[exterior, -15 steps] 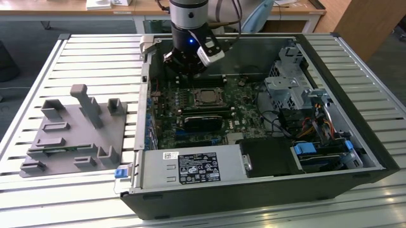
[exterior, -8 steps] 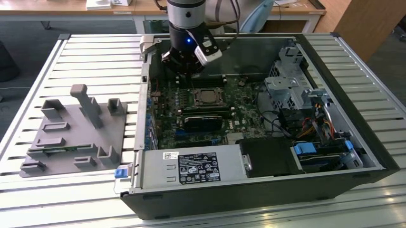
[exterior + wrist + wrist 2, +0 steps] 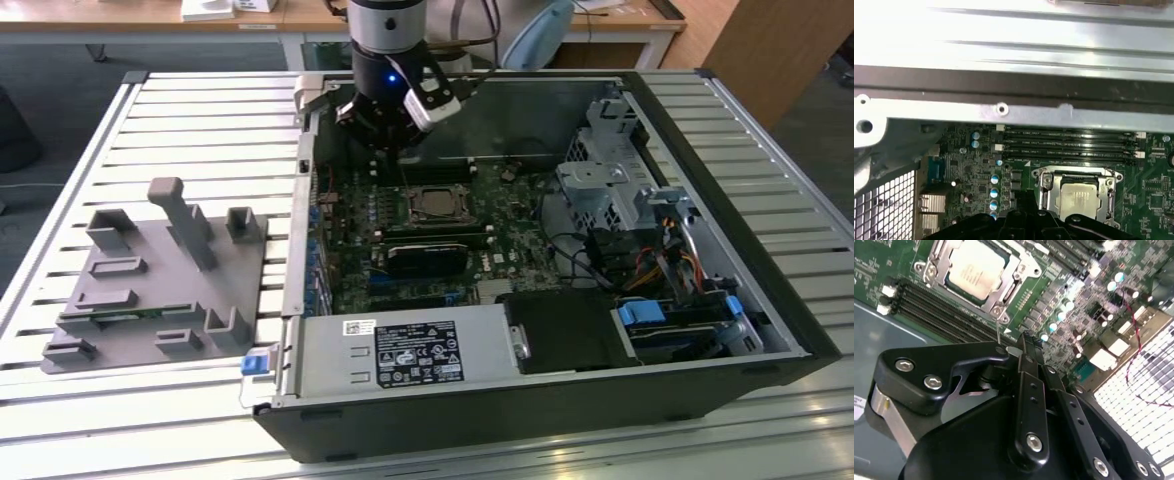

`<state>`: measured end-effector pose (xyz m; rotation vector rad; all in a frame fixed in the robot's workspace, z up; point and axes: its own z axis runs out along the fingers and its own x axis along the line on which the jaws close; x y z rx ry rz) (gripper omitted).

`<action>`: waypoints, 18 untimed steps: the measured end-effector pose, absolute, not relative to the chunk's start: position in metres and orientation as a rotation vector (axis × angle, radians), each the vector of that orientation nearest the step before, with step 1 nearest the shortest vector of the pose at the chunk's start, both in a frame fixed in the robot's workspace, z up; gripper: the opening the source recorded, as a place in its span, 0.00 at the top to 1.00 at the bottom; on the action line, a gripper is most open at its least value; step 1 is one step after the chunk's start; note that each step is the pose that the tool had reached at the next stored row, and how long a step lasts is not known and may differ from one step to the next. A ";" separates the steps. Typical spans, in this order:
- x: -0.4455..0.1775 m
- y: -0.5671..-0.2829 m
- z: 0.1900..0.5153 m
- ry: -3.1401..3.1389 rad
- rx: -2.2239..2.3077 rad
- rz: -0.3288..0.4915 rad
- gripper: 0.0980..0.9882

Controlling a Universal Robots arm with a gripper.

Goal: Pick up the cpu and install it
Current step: 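Install the first cpu locking lever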

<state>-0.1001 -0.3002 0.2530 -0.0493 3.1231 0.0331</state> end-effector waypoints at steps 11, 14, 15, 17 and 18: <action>-0.102 -0.290 0.252 3.123 -0.049 0.033 0.99; -0.100 -0.290 0.252 3.123 -0.049 0.033 0.99; -0.100 -0.290 0.252 3.123 -0.049 0.033 0.99; -0.098 -0.290 0.252 3.123 -0.049 0.033 0.99; -0.097 -0.290 0.252 3.123 -0.049 0.033 0.99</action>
